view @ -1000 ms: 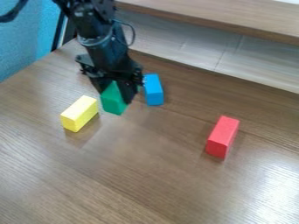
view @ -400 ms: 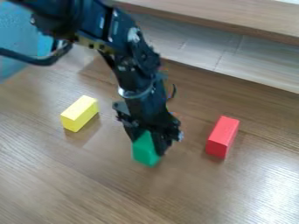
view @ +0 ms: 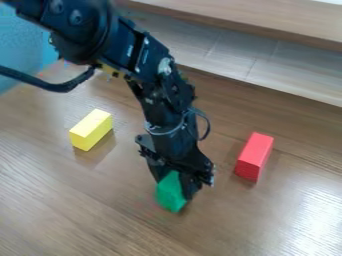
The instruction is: Move green rectangle on right of the table
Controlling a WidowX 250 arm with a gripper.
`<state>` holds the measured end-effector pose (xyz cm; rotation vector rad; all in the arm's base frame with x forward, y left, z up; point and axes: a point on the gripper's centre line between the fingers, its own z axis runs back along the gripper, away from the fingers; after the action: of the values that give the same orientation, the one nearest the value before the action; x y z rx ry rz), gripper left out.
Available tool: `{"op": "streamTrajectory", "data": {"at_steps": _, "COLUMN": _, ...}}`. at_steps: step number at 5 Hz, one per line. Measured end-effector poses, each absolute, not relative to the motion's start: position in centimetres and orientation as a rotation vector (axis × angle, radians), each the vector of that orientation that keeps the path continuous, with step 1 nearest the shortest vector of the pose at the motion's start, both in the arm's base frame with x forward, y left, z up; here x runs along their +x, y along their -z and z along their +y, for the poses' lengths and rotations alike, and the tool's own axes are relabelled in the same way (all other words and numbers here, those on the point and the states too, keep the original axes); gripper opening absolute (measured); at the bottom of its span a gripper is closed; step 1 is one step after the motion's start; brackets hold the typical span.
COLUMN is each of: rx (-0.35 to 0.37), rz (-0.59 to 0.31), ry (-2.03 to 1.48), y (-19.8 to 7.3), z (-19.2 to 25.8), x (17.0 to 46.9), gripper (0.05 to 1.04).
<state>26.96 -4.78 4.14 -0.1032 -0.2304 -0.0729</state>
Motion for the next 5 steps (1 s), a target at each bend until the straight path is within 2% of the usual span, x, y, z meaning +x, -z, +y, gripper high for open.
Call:
{"op": "streamTrajectory", "data": {"at_steps": 1, "rx": -0.097, "rz": -0.225, "ry": 0.077, "y": -3.8, "z": -4.9, "x": 26.8, "gripper": 0.661}}
{"op": "streamTrajectory", "data": {"at_steps": 2, "rx": -0.093, "rz": -0.216, "ry": 0.089, "y": -3.5, "z": -5.0, "x": 26.6, "gripper": 0.949}}
{"op": "streamTrajectory", "data": {"at_steps": 3, "rx": -0.071, "rz": -0.207, "ry": 0.087, "y": -3.7, "z": -4.6, "x": 26.5, "gripper": 1.006}}
{"op": "streamTrajectory", "data": {"at_steps": 5, "rx": -0.101, "rz": -0.356, "ry": 0.063, "y": -9.6, "z": -3.9, "x": 27.6, "gripper": 1.0}}
